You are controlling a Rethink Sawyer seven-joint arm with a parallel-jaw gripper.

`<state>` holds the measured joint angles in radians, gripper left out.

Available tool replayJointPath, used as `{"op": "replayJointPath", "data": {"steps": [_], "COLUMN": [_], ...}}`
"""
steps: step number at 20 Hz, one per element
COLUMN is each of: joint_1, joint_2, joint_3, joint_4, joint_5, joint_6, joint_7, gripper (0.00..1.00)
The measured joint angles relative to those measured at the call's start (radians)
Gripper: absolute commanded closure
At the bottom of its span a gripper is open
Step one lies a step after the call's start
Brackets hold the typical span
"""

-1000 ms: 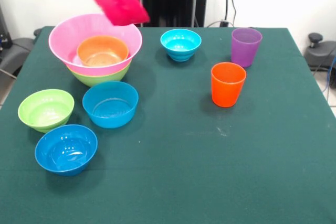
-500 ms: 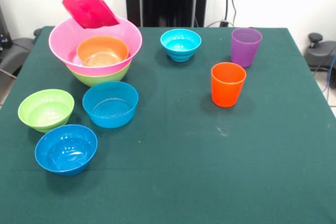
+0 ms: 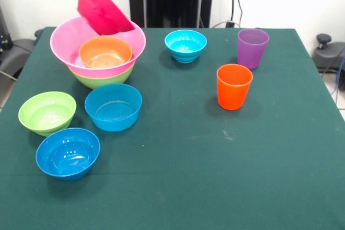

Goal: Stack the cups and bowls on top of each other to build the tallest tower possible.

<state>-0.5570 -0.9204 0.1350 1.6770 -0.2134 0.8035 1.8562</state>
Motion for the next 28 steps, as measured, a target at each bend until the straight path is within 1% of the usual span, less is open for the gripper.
{"op": "replayJointPath", "data": {"steps": [9,16,23,28], "joint_1": [-0.022,-0.067,-0.111,-0.130], "joint_2": [0.000,0.000,0.033,0.048], "joint_3": [0.037,0.066,0.095,0.114], "joint_4": [0.030,0.055,0.069,0.083], "joint_5": [-0.013,-0.044,-0.084,-0.096], "joint_6": [0.000,-0.027,-0.080,-0.092], "joint_7": [0.000,0.000,0.000,0.000], "gripper": [1.00,1.00,1.00,1.00]}}
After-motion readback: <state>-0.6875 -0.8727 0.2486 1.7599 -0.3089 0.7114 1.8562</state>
